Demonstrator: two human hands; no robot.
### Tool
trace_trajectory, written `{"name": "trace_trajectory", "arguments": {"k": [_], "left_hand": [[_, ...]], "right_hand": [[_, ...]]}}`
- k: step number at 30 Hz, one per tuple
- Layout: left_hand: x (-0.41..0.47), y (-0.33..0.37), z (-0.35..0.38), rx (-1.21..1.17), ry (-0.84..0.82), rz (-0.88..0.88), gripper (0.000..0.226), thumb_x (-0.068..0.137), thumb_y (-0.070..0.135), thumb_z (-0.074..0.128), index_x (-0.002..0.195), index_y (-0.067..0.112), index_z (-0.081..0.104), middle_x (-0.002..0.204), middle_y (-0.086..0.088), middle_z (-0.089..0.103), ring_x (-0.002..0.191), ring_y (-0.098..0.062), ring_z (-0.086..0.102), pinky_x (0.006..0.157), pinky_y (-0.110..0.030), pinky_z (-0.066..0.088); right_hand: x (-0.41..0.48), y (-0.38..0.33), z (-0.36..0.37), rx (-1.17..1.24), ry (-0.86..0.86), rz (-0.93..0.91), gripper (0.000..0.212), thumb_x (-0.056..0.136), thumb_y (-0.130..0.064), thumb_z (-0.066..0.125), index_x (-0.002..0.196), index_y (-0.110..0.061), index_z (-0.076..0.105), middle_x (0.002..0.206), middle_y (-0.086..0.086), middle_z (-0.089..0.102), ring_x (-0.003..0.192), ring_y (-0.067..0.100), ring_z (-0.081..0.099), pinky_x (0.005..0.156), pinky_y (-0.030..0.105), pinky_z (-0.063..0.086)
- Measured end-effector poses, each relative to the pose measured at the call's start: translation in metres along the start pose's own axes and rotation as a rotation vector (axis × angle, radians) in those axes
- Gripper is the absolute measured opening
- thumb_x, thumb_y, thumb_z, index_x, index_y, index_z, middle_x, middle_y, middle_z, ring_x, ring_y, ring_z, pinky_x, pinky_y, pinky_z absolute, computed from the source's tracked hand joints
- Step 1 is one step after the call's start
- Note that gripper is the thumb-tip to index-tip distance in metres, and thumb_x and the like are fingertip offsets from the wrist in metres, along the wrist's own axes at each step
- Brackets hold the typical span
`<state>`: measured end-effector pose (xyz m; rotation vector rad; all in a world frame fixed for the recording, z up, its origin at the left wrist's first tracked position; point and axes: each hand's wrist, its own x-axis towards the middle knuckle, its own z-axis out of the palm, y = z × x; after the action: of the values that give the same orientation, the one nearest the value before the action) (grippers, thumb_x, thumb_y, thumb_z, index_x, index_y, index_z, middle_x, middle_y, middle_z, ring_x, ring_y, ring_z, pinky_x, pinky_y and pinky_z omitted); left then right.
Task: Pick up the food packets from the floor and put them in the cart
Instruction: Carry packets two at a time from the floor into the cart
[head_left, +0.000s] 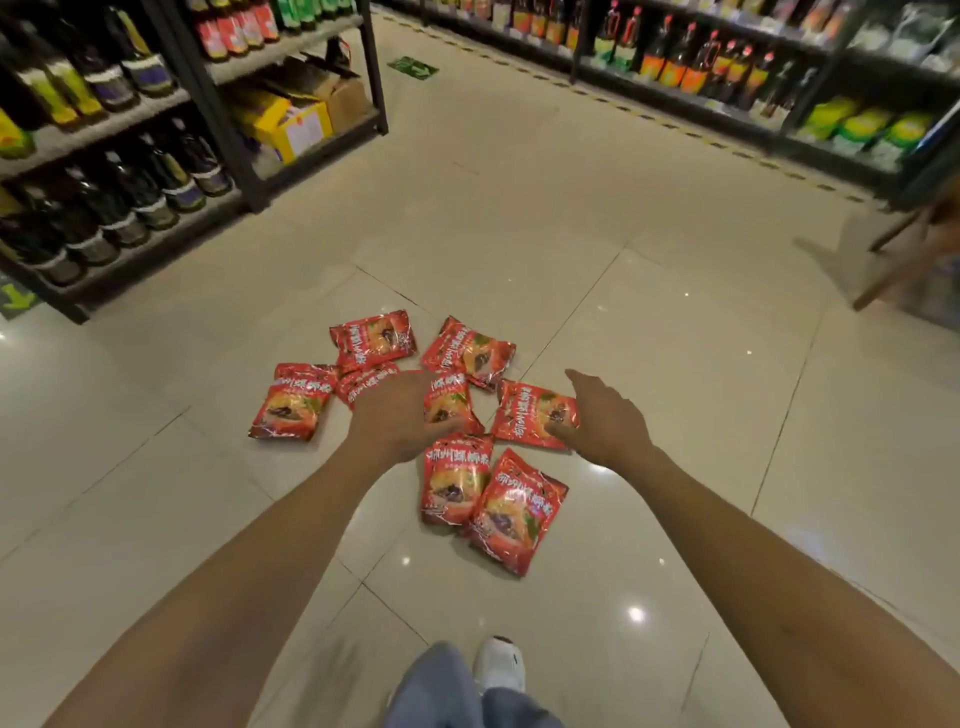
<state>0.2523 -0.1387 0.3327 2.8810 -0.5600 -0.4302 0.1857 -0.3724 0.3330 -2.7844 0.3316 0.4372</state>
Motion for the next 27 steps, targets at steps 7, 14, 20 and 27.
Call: {"name": "trace_trajectory", "arguments": {"k": [7,14,20,27], "left_hand": [[0.121,-0.007,0.081,-0.053,-0.152,-0.034,0.081,0.076,0.074,0.051,0.136,0.021,0.044,0.132,-0.004,0.056,0.119,-0.027,0.053,0.091,-0.044,0.049],[0.231,-0.051,0.233,-0.237,-0.317,-0.326,0.083,0.080,0.070,0.050,0.143,0.018,0.035,0.139,-0.010,0.050,0.125,-0.033,0.049,0.096,-0.044,0.043],[0.267,-0.100,0.408,-0.256,-0.461,-0.508,0.087,0.076,0.069,0.057,0.141,0.016,0.034,0.129,-0.015,0.053,0.117,-0.037,0.053,0.094,-0.046,0.046],[0.281,-0.142,0.575,-0.418,-0.471,-0.680,0.091,0.073,0.052,0.071,0.142,0.014,0.026,0.133,-0.017,0.044,0.121,-0.039,0.048,0.102,-0.048,0.042]], "right_hand": [[0.095,0.046,0.055,0.237,-0.031,0.201,0.074,0.083,-0.051,0.061,0.143,-0.017,0.032,0.136,0.009,0.050,0.123,0.029,0.050,0.093,0.042,0.044],[0.199,0.085,0.197,0.460,-0.156,0.543,0.078,0.084,-0.046,0.063,0.145,-0.014,0.028,0.145,0.012,0.042,0.130,0.030,0.044,0.101,0.042,0.039],[0.231,0.129,0.364,0.575,-0.280,0.726,0.063,0.085,-0.033,0.067,0.136,-0.008,0.040,0.136,0.012,0.052,0.122,0.030,0.052,0.093,0.034,0.041],[0.252,0.176,0.524,0.757,-0.245,1.014,0.063,0.087,-0.031,0.065,0.137,-0.005,0.038,0.139,0.015,0.050,0.123,0.034,0.051,0.098,0.041,0.042]]}}
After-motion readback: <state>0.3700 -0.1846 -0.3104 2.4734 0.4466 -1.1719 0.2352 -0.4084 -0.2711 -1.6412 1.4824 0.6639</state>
